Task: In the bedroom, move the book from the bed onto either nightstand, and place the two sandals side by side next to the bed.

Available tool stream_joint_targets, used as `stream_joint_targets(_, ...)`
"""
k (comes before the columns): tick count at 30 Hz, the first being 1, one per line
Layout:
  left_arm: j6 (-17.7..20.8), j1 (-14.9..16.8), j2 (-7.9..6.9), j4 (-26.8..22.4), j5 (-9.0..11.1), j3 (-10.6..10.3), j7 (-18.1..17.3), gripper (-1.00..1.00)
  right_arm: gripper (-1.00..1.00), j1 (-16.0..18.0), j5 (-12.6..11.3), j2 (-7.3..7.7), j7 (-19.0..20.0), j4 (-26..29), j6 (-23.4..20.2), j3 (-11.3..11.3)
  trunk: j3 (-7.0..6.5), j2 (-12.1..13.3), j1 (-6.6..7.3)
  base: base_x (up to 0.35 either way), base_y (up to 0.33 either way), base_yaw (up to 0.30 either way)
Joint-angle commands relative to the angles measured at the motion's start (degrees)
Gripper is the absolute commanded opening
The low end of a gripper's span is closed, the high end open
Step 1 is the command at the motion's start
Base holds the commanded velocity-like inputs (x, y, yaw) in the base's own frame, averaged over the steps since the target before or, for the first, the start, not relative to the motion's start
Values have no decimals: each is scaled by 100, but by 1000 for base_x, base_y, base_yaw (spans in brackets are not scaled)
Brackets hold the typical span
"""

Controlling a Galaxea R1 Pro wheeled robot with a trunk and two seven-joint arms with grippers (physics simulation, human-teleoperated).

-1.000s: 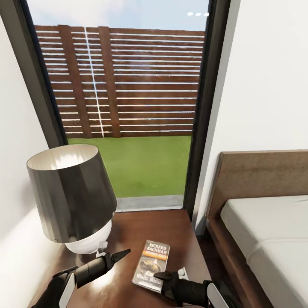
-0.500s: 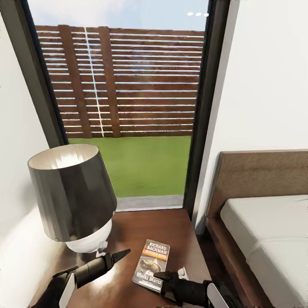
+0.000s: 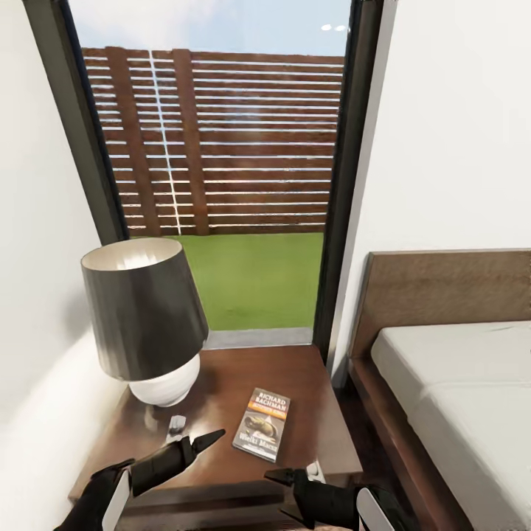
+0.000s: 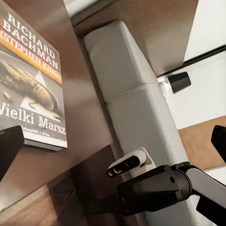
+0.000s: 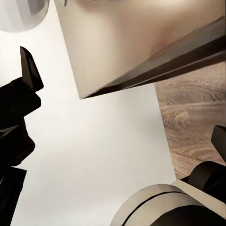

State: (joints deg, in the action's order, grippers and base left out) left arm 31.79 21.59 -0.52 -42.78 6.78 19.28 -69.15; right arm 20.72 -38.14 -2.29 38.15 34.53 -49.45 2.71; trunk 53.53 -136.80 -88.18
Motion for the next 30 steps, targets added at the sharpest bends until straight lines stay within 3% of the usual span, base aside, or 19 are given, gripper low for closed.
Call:
stream_joint_targets(1, 55, 3, 0, -1, 16, 5, -12, 100, 100, 3, -2, 2, 9, 1, -21, 2, 5, -2, 2, -35, 0, 0)
stream_joint_targets(10, 47, 3, 7, 0, 16, 5, -10, 100, 100, 3, -2, 2, 8, 1, -21, 2, 5, -2, 2, -9, 0, 0)
stream_joint_targets(30, 44, 3, 9, 7, -1, -24, 14, 100, 100, 3, -13, 5, 32, 5, 1, -11, -354, 800, 441, 0, 0, 0)
